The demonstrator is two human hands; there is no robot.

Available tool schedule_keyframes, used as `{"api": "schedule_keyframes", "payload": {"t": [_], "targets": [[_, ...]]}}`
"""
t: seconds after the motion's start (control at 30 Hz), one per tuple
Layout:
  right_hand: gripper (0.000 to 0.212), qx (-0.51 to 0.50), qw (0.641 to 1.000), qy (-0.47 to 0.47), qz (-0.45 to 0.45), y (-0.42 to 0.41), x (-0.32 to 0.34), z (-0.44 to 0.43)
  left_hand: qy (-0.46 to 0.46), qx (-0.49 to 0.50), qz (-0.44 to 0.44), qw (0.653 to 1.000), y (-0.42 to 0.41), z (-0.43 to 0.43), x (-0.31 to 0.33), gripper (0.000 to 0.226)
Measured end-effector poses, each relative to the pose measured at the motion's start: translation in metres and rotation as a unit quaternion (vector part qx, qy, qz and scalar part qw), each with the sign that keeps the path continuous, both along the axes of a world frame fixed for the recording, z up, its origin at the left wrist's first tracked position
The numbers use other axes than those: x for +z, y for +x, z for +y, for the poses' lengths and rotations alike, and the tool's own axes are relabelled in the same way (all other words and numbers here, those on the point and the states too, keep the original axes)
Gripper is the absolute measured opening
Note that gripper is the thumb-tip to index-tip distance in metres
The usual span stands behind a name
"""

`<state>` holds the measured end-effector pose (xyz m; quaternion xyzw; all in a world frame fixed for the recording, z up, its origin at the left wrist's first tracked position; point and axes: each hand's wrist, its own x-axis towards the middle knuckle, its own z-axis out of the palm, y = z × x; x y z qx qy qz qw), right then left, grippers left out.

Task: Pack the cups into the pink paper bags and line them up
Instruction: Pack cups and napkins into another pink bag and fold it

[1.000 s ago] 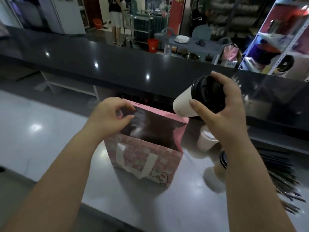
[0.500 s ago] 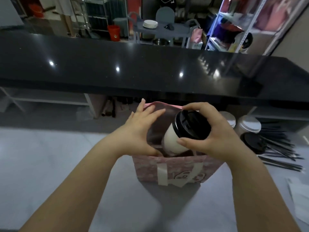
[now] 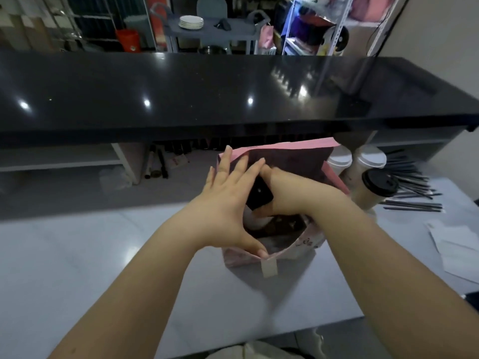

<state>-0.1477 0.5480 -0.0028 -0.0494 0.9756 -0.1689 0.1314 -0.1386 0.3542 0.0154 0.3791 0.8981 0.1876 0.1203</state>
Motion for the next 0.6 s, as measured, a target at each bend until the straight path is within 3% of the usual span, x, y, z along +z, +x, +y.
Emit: {"api": "schedule_keyframes", "payload": {"t": [0.07, 0.23, 0.47, 0.6], "targets": [[0.109, 0.009, 0.999, -0.018, -0.027, -0.002, -0.010, -0.010, -0.002, -0.007, 0.003, 1.000, 0.002, -0.001, -0.001, 0.144], [0.099, -0.002, 0.998, -0.058, -0.004, 0.012, -0.024, -0.006, -0.006, 0.007, 0.021, 1.000, 0.000, -0.010, -0.009, 0.139], [0.084, 0.015, 0.999, 0.023, 0.021, 0.017, -0.032, -0.012, 0.002, 0.011, 0.021, 1.000, -0.004, -0.017, -0.012, 0.138], [0.084, 0.023, 0.999, 0.020, 0.019, 0.018, -0.037, -0.014, 0.017, 0.010, 0.022, 1.000, -0.006, -0.020, -0.015, 0.138]]}}
